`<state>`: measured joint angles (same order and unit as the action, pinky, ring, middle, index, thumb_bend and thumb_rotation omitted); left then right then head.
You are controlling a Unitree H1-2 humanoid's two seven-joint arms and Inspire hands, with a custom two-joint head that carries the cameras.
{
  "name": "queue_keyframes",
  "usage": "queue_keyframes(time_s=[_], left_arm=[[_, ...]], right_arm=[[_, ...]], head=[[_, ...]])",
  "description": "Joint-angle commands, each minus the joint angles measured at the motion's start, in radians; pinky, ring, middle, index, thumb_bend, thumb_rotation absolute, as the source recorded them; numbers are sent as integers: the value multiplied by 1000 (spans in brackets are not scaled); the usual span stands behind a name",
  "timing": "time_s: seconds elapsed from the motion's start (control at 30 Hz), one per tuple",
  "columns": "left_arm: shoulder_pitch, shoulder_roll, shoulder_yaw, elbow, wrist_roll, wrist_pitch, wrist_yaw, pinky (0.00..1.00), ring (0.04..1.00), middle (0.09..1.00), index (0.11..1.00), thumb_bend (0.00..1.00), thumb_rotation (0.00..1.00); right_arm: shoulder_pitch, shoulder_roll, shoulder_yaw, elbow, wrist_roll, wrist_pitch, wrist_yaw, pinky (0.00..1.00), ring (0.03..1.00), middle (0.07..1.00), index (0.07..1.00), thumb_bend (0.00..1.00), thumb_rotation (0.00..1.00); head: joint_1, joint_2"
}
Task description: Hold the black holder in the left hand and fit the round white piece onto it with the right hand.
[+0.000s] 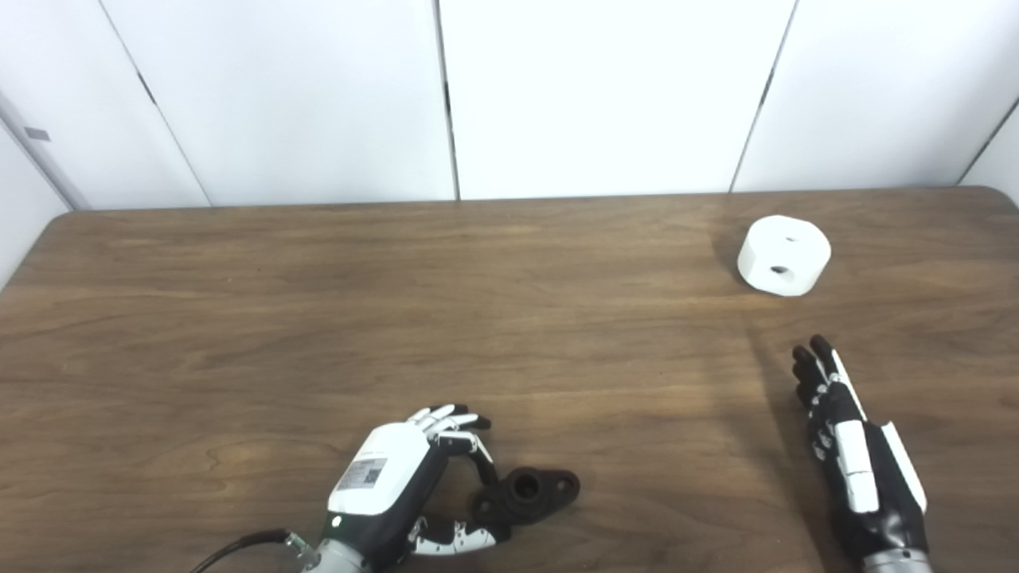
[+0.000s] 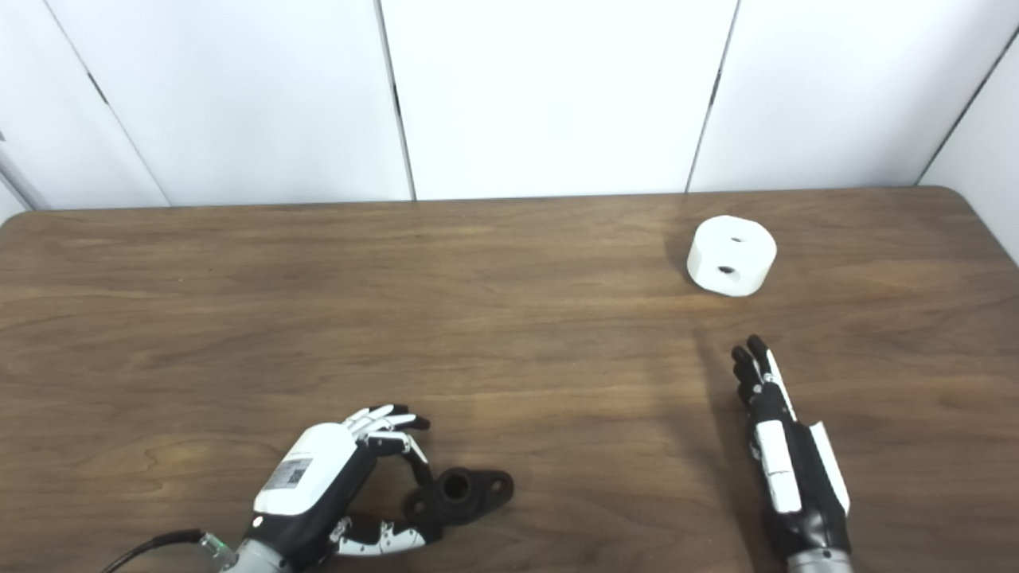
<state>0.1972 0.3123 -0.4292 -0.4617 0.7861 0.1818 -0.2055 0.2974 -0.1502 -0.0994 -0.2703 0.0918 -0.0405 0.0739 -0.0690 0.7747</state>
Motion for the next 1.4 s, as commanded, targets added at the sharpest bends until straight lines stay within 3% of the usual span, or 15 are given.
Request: queue_keyframes(time_s=[0.0,0.07,0.17,0.3,0.43,0.57,0.77,1.17,1.37], left_arm=[[29,11,-17,55,8,13,-63,910,909,833,491,508,44],[28,13,-12,64,13,8,-56,907,906,829,491,508,44],[28,14,-4,75,6,4,-55,910,907,831,491,508,44],[32,14,5,69,-2,0,-63,909,907,831,491,508,43],[33,12,11,71,-3,-7,-61,906,904,827,491,508,44],[36,14,15,82,-14,-16,-61,904,907,828,491,509,43],[46,30,36,89,-34,-56,-48,884,895,822,490,508,42],[69,54,78,92,-68,-97,-57,889,894,817,490,509,43],[69,66,88,104,-73,-119,-57,892,895,819,490,509,43]], right_arm=[[14,-1,3,-18,2,32,3,1000,982,963,994,549,975],[13,-5,-1,-32,-18,30,-5,1000,975,954,976,527,956],[2,-20,-12,-64,-55,44,-16,1000,976,941,949,572,912],[-33,-33,-43,-103,-90,67,-38,1000,964,925,930,573,792],[-86,-63,-74,-122,-170,94,-60,905,919,911,906,601,714],[-146,-106,-94,-119,-256,118,-75,953,962,936,904,619,661],[-237,-135,-117,-113,-279,189,-81,885,934,940,897,697,498],[-414,-228,-71,-63,-461,315,-58,943,937,924,865,783,390],[-539,-308,21,36,-600,396,-21,914,962,945,858,831,345]], head=[[3,3],[8,2],[8,-2],[-1,-8],[-17,-20],[-57,-39],[-126,-52],[-210,-72],[-245,-81]])
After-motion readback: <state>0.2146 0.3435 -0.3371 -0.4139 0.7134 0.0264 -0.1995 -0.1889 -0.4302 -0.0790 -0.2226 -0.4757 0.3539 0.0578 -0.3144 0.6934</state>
